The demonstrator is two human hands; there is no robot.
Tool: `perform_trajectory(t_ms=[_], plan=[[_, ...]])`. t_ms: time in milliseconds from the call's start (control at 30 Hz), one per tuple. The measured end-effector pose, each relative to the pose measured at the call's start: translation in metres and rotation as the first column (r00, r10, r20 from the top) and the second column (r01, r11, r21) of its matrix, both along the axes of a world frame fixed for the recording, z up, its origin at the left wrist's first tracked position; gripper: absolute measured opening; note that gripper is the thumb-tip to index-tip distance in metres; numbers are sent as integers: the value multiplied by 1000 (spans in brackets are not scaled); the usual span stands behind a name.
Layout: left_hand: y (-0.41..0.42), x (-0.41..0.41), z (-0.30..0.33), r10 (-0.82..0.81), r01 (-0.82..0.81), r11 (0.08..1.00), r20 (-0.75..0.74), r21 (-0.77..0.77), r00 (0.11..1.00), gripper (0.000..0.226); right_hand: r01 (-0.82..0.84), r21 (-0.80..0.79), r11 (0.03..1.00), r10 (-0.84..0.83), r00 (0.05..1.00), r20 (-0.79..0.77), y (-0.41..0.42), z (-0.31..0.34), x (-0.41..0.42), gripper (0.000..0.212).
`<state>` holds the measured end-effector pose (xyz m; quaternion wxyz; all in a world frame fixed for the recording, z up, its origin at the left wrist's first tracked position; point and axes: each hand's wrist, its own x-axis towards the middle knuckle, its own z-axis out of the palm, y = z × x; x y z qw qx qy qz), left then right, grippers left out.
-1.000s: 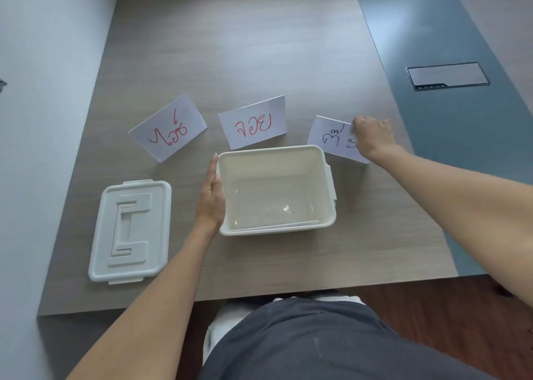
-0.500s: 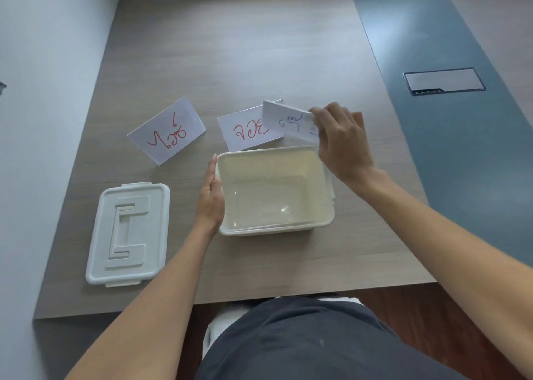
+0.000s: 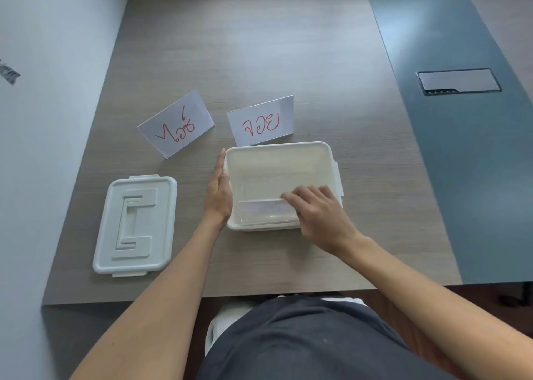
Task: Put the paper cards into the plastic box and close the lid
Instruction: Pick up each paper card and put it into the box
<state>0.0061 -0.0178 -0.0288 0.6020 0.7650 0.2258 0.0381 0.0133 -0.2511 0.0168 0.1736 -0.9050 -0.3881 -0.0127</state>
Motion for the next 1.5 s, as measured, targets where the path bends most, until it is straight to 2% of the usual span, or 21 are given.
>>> perform_trajectory(t_ms=[133,233,300,433,533,700,800,900,1000,1067,1133,1233,1367,1500], plan=[[1,1,-2,0,1,1000,-7,12,1000,49,-93,-113,989,71,980,-187,-1,-14,-6,31],[1,2,-4,4,-4,1000,4,19,1000,49,-34,-17,999,26,942,-336,5,-11,2,22],[1,2,-4,4,-4,1000,11,10,1000,49,37,68,997,-11,937,-350,14,-6,17,20],[0,3,-4,2,-2,1000,12,1,1000,50,165,228,960,-104,961,-257,45,4,73,19],[0,2,-3,11,-12,1000,14,16,1000,50,206,249,946,-158,967,-200,70,7,127,22],[-1,3,-3,15,-15,1000,-11,17,1000,49,232,-69,970,-240,955,-176,111,-10,195,46],[-2,3,-4,19,-19,1000,0,17,1000,49,146,-286,947,-197,967,-160,117,-25,211,64],[-2,3,-5,31,-31,999,3,22,1000,49,141,-333,932,-167,985,-49,118,-33,217,69],[-2,3,-4,30,-30,999,-1,25,1000,49,117,-332,936,-110,993,40,119,-34,220,48],[-2,2,-4,33,-33,999,-7,27,999,49,58,-327,943,-47,998,44,117,-32,221,32],[-2,2,-3,32,-32,999,-8,29,999,49,27,-302,953,-15,999,42,112,-28,219,25],[-2,2,-1,23,-23,999,0,30,1000,49,31,-247,969,-11,997,82,106,-17,211,26],[-2,1,-1,18,-18,1000,-11,1,1000,50,17,-133,991,10,979,202,98,6,189,39],[-2,0,0,16,-17,1000,-40,0,999,51,80,23,997,-83,955,285,85,30,157,39]])
